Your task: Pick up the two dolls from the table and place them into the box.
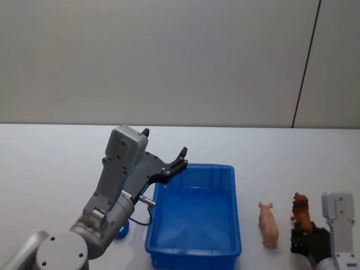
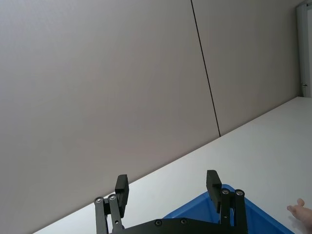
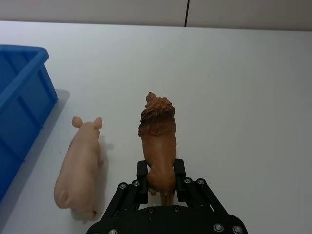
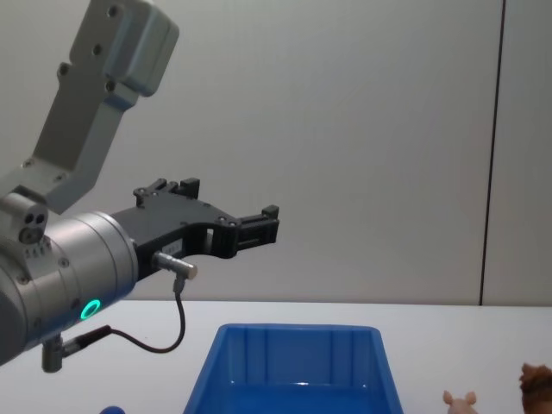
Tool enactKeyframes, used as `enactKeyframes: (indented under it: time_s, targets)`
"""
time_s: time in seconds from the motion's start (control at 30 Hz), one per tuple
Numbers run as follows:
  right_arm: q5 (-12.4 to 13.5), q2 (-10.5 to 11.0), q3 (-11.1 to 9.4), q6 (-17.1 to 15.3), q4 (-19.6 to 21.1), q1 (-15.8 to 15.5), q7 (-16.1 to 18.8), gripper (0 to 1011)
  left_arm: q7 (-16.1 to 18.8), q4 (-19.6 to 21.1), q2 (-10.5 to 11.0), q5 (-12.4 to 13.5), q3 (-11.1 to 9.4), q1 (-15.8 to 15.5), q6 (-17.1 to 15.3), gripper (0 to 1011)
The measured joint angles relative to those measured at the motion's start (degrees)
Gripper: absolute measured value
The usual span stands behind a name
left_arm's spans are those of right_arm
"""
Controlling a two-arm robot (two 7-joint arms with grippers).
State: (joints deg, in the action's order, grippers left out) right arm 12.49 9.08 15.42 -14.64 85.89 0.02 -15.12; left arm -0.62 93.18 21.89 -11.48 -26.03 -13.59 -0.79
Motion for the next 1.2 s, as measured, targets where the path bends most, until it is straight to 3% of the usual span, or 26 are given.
enactKeyframes:
  time_s: [0.53,0.77,1.2]
  targets:
    - [-4.5,0.1,-0.2,5.3,3.1,-0.4,0.1,301,0.0,0.0,0.0,0.0,0.0,0.0,0.0,1003]
    - [-5.9,0.2,-0.2,7.9,4.3,-0.1,3.4,299,0.0,0.0,0.0,0.0,0.0,0.0,0.0,1003]
    - [-7.0,-0.3,0.3,10.7,4.3,1.9,13.1,299,0.0,0.0,0.0,0.0,0.0,0.0,0.0,1003]
